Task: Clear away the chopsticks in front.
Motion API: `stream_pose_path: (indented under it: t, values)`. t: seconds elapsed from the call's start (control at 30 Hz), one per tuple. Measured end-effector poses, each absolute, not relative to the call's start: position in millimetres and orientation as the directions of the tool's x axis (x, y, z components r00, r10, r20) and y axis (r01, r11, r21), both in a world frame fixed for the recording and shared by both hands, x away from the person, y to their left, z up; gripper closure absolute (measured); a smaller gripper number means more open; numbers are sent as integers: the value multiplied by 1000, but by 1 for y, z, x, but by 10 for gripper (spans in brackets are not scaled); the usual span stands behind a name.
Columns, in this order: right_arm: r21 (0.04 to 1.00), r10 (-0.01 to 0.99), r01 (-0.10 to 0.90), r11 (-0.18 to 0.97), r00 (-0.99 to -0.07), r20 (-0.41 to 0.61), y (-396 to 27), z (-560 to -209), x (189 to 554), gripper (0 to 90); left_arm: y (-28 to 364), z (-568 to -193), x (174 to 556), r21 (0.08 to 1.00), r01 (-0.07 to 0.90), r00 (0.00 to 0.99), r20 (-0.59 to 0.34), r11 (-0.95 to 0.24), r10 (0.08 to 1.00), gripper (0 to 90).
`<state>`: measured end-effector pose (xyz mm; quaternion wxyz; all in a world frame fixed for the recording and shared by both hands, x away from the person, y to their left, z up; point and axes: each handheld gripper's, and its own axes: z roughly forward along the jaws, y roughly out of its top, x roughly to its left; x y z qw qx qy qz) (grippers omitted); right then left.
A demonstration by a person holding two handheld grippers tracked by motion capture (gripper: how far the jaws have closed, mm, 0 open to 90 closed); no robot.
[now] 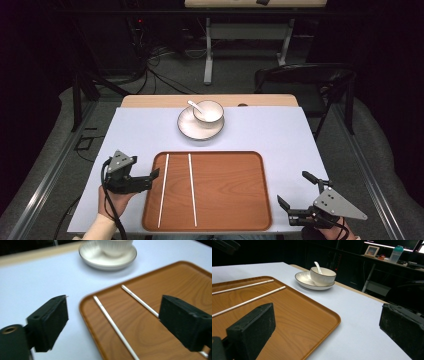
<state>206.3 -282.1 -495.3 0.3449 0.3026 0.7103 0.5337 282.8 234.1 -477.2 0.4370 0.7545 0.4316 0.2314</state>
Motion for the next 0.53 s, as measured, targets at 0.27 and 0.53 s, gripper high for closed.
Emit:
stream_pose_path:
  t: [0.27, 0.53]
  values:
    - [966, 799, 66, 248, -578, -166, -281, -495, 206, 0, 261, -483, 243, 910, 340, 537, 19, -237, 843, 2]
    - [966, 799, 64, 250, -578, -168, -282, -495, 206, 0, 273, -490, 226, 919, 325, 533, 17, -223, 846, 1]
